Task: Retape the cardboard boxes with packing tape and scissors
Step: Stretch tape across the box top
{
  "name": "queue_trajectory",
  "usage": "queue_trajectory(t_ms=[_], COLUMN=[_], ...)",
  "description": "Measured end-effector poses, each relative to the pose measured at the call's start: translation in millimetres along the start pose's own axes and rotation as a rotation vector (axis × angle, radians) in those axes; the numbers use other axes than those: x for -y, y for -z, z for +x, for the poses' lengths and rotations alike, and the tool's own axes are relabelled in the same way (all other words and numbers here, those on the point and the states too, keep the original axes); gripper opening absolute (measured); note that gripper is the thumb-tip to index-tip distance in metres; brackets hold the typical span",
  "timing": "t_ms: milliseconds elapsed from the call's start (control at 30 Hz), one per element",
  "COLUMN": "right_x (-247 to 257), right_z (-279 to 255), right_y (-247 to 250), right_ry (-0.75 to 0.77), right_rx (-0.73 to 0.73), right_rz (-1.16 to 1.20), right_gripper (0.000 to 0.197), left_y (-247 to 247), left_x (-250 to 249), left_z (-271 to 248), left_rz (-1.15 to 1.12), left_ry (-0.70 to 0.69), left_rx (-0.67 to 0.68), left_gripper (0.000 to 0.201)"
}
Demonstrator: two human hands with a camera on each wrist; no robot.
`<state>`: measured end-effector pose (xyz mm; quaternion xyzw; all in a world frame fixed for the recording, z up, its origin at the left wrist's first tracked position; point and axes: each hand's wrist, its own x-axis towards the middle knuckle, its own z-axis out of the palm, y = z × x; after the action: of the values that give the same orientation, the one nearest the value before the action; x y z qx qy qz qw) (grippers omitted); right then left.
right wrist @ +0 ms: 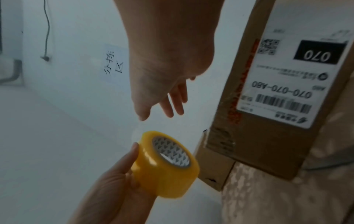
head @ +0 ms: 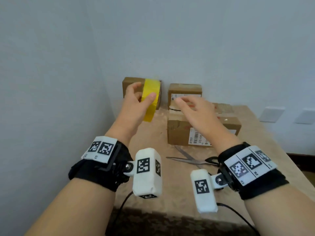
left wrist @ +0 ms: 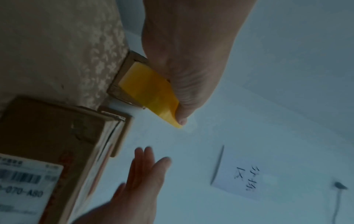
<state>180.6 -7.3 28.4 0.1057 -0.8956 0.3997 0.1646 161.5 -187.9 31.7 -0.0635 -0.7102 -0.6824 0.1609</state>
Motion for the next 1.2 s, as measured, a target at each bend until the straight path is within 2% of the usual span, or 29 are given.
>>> queue_trajectory(t_ms=[67,133,233,300,367,500,533,633,667,767,833,933,1000,1067,1133,1200], right_x=[9,15,19,17,12,0,-2,-2,-2,-2,-2,0,0,1,1,1], right_z=[-1,-3,-7,-8,-8,-2,-1,-1,-1,-1,-1,-2,-1,3,7,9], right_y=[3,3,5,8,11,20,24,38,43,54,59,62,64,68,74,77], right_ry=[0.023,0.090,0.170,0.146,0.110,0.103,0.103,0.114,0.124,0.141,0.116,0.059,0.033,-0.018,-0.068,-0.095], right_rx=[0.061,0.075,0.059,0.094,0.126,0.195,0.203,0.232,0.254,0.316,0.266,0.042,-0.054,-0.069,-0.022,0.017], right_rz=[0.134,0.131,0.143,0.220,0.231,0.126,0.114,0.107,0.100,0.055,0.065,0.148,0.168,0.170,0.232,0.288], right_gripper=[0.058,0.067,0.047,0.035,0.036,0.030,0.029,0.031,0.033,0.029,0.026,0.032,0.039,0.036,0.029,0.033], left_y=[-10,-20,-35,-42,-43,-38,-37,-35,-34,-34,-36,-43,-47,-49,-49,-48], left_x=[-13,-21,-27,-31,-31,-24,-21,-21,-20,-19,-21,-18,-16,-17,-19,-21], left_z=[-4,-9,-15,-14,-11,-4,-2,-3,-4,-4,-3,-3,-2,1,4,5], left_rz=[-0.170,-0.388,-0.598,-0.500,-0.330,-0.112,-0.099,-0.060,-0.040,-0.033,-0.059,-0.089,-0.079,-0.066,-0.077,-0.091], left_ry=[0.029,0.107,0.200,0.206,0.188,0.150,0.124,0.041,0.026,0.022,0.039,0.058,0.088,0.113,0.123,0.130], left_rx=[0.028,0.099,0.225,0.220,0.187,0.123,0.124,0.169,0.178,0.190,0.164,0.120,0.099,0.071,0.051,0.036], left_gripper=[0.056,0.057,0.049,0.044,0.043,0.066,0.063,0.020,0.012,0.017,0.021,0.020,0.018,0.018,0.018,0.018])
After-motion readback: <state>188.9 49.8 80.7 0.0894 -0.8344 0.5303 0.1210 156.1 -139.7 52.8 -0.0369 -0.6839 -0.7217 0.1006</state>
